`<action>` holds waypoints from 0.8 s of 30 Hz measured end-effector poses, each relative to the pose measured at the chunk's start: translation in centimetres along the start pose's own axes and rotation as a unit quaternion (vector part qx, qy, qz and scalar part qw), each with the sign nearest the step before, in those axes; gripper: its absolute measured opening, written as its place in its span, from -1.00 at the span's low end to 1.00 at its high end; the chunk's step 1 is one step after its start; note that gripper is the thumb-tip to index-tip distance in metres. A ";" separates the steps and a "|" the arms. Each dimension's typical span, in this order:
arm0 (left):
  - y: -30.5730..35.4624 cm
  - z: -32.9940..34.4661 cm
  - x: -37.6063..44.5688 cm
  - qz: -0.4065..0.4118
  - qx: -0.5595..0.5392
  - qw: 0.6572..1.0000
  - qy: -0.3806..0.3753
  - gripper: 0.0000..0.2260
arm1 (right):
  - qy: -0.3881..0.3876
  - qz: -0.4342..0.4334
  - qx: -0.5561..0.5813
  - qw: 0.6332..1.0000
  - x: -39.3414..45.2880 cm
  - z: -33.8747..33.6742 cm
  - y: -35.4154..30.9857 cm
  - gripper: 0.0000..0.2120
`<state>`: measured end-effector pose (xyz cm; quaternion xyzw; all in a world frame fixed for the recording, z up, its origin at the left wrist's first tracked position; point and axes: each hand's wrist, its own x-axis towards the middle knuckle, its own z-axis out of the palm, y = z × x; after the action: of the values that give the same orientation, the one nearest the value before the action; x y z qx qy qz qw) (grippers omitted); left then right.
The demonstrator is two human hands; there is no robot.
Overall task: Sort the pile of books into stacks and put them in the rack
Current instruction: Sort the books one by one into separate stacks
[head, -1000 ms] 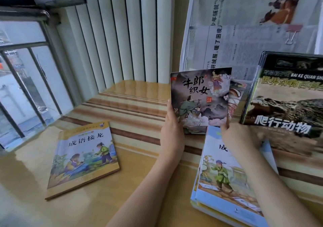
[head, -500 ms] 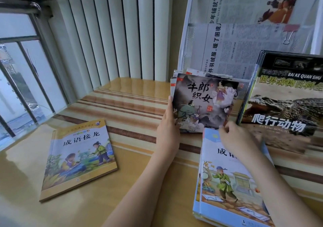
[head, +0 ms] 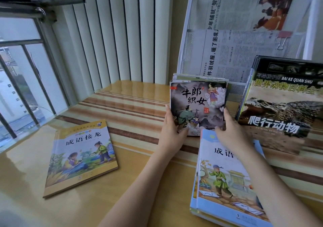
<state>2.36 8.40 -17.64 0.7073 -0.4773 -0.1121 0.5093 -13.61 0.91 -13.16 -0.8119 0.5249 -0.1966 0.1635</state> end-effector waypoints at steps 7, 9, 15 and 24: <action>-0.5 -0.1 0.2 0.016 0.026 1.000 -0.004 -0.15 | 0.011 0.004 0.064 0.998 0.6 0.7 0.5 -0.23; -0.8 -0.1 0.2 0.020 0.051 0.998 -0.020 -0.11 | 0.019 0.031 0.072 0.997 0.9 0.9 0.6 -0.22; 0.5 -1.0 -1.3 -0.016 0.059 0.998 0.033 -0.26 | 0.169 -0.021 -0.077 0.982 0.4 1.1 0.2 -0.45; -0.6 -12.6 -5.4 -0.110 0.286 0.922 0.237 -0.62 | 0.041 -0.251 0.017 0.967 -6.2 2.0 -11.5 -0.86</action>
<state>8.01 20.43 -14.12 0.8767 -0.2735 0.1448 0.3683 -5.84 11.26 -10.42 -0.9059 0.3071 -0.2736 0.1006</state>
